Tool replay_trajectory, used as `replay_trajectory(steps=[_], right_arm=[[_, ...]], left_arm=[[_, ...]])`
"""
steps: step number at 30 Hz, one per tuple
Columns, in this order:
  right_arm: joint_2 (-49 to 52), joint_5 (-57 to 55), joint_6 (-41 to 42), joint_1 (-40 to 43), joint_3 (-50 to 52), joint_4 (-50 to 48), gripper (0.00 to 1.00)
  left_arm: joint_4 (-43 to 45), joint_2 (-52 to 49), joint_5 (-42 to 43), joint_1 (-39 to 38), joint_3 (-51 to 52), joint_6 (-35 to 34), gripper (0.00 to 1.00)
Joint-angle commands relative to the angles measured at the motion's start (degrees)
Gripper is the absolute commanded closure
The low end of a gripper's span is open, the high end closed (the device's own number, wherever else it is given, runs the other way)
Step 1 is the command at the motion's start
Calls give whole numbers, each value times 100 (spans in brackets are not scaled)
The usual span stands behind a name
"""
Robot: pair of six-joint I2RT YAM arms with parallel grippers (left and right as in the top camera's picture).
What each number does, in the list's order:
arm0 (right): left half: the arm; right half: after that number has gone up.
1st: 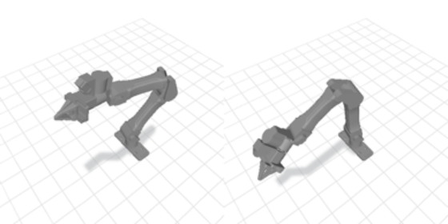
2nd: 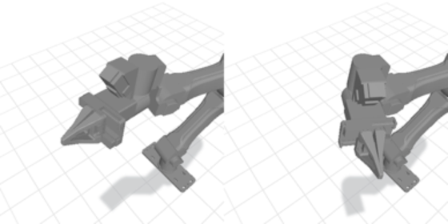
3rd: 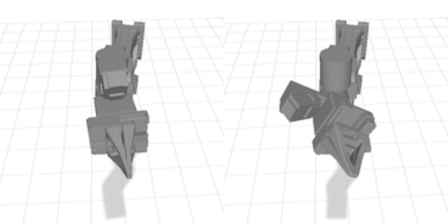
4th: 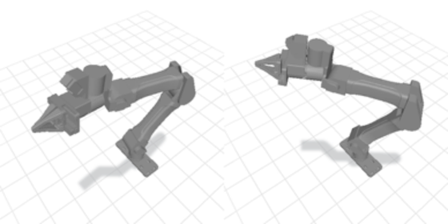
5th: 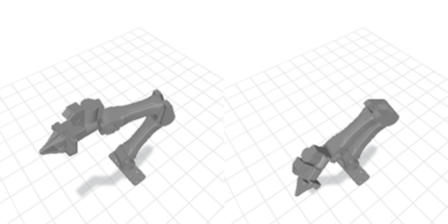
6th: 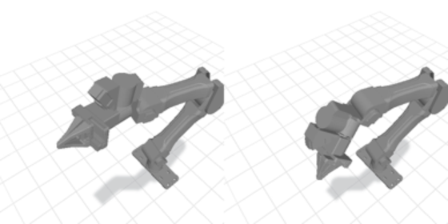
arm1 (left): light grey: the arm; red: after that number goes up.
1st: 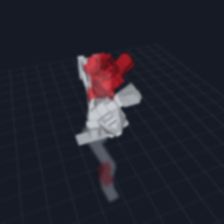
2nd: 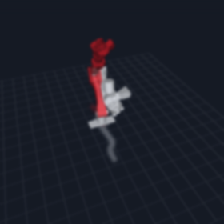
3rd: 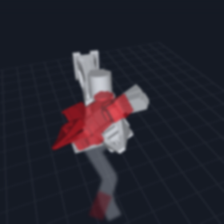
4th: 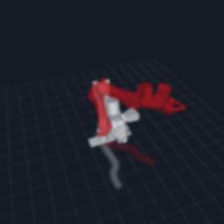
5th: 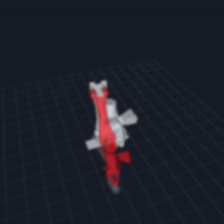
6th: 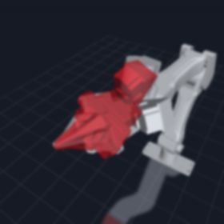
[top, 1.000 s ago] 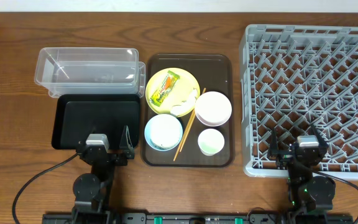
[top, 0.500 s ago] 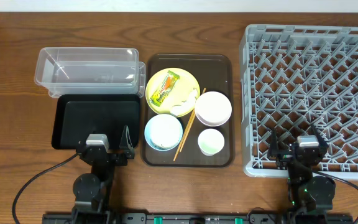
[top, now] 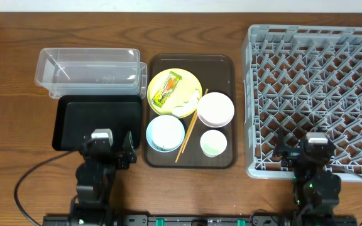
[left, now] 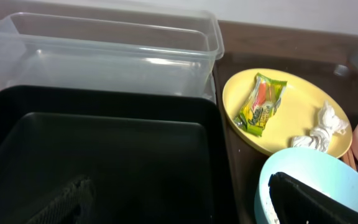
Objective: Sort waste into correct bins and load items into the dishwasher rack
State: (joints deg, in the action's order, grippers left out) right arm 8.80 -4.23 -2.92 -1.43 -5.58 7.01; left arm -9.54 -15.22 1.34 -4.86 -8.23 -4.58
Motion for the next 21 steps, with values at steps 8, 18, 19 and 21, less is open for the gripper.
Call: replay_trajectory(steps=[8,18,19,21], right_arm=[[2385,-160,116,-46,-1862,807,1],[4210,-103,118,-48,-3119,1622,1],[4264,-70,118,-48,-3130,1615,1],[4330,-66,118,-48,-3130,1596,1]], left_arm=[[-999,-2614,-28,35,-2227,-59,8],[-2848,-4103,-17,35,-3735,-66,8],[-2907,-4103,-20,35,-3748,-63,8],[-2924,-4074,-22,35,-3748,-63,8]])
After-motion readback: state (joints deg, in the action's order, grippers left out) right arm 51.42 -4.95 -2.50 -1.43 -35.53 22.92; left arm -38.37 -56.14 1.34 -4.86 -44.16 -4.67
